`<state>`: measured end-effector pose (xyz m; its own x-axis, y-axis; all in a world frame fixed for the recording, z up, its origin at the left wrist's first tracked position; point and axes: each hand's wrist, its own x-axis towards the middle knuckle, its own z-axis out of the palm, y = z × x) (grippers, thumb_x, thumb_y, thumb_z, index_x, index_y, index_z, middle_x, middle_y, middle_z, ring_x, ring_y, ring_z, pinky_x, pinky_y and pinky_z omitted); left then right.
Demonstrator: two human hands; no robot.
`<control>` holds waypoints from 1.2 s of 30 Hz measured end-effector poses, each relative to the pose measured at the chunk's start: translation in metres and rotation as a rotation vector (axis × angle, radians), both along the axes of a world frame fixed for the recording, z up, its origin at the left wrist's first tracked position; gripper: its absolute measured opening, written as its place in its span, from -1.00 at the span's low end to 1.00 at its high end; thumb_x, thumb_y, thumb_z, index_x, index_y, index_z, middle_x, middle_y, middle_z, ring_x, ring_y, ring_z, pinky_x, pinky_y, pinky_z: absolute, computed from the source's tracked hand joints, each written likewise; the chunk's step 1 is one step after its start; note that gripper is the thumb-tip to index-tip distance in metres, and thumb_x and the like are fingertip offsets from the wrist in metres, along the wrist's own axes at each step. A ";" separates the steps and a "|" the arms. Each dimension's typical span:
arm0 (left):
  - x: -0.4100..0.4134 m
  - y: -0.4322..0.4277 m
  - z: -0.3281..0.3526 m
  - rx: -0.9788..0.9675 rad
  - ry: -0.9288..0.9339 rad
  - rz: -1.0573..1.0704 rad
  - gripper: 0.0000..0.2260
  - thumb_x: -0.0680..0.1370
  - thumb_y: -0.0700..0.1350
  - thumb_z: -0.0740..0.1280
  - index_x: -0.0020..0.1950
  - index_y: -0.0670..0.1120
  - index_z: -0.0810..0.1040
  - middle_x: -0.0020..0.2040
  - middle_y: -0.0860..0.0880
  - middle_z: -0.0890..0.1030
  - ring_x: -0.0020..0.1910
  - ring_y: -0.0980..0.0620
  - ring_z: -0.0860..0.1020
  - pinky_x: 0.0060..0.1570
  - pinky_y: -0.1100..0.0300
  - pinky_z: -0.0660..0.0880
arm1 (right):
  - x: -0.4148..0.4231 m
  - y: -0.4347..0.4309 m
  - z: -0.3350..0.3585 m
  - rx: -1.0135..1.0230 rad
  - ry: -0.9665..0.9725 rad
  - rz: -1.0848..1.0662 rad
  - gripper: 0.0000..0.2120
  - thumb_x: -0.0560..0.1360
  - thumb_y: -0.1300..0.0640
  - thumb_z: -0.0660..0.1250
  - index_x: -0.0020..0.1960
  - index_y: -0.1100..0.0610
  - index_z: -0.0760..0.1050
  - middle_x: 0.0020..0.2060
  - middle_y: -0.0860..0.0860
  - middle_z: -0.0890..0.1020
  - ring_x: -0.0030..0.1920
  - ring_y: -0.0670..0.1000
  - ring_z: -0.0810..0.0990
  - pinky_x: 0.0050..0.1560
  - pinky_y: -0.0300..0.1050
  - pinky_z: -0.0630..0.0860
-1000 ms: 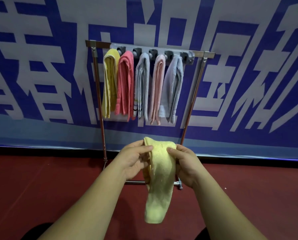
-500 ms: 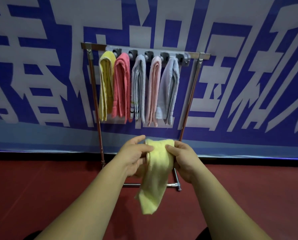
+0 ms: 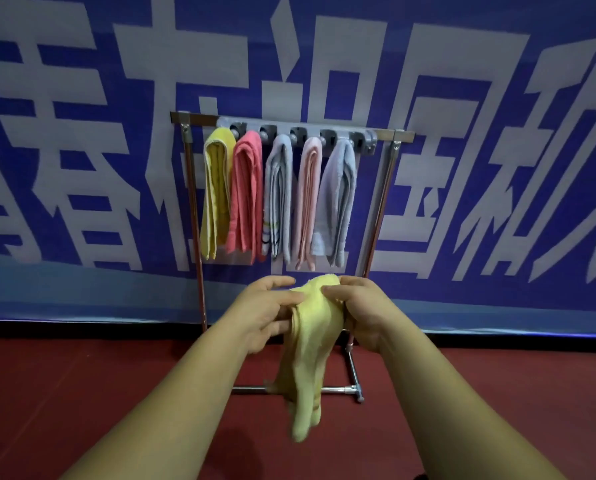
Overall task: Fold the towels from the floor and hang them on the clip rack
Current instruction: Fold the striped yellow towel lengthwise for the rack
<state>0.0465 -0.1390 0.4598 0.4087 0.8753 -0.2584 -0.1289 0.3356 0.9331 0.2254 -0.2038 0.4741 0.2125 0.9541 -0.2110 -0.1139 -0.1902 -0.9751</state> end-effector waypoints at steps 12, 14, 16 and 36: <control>0.038 0.035 0.118 0.468 0.132 -0.396 -0.76 0.71 -0.19 0.27 0.21 -0.03 0.72 0.06 -0.07 0.75 0.01 0.03 0.68 0.09 0.14 0.61 | 0.046 0.007 0.148 -0.025 -0.338 0.180 -0.63 0.59 0.03 0.45 0.28 0.26 0.63 0.07 0.25 0.71 0.00 0.21 0.68 0.16 0.17 0.62; 0.062 0.040 0.124 0.409 0.055 -0.423 -0.74 0.65 -0.12 0.29 0.19 -0.08 0.75 0.01 -0.12 0.70 -0.02 -0.03 0.63 0.03 0.11 0.56 | 0.062 0.007 0.168 -0.034 -0.394 0.188 -0.58 0.57 -0.01 0.45 0.30 0.24 0.61 0.13 0.26 0.70 0.04 0.23 0.69 0.19 0.20 0.63; 0.084 0.050 0.129 0.365 0.001 -0.454 -0.67 0.58 -0.05 0.31 0.21 -0.15 0.74 -0.02 -0.15 0.62 -0.03 -0.09 0.56 0.06 0.02 0.50 | 0.079 0.008 0.182 -0.039 -0.403 0.149 -0.60 0.59 0.02 0.43 0.31 0.26 0.59 0.05 0.26 0.70 -0.06 0.20 0.71 0.00 0.12 0.69; 0.280 0.208 0.223 1.062 0.866 -0.480 -0.80 0.69 -0.10 0.22 -0.07 -0.08 0.57 0.00 -0.11 0.55 0.07 -0.12 0.49 0.19 0.03 0.51 | 0.239 0.155 0.218 0.026 -0.775 -0.218 -0.86 0.58 0.00 0.37 0.04 0.06 0.52 0.02 0.17 0.65 0.05 0.18 0.68 0.21 0.14 0.61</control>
<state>0.3263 0.0694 0.6828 0.7671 0.6339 0.0985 0.5170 -0.7018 0.4901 0.4646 -0.0486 0.6924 0.4711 0.8769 0.0948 0.5653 -0.2177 -0.7956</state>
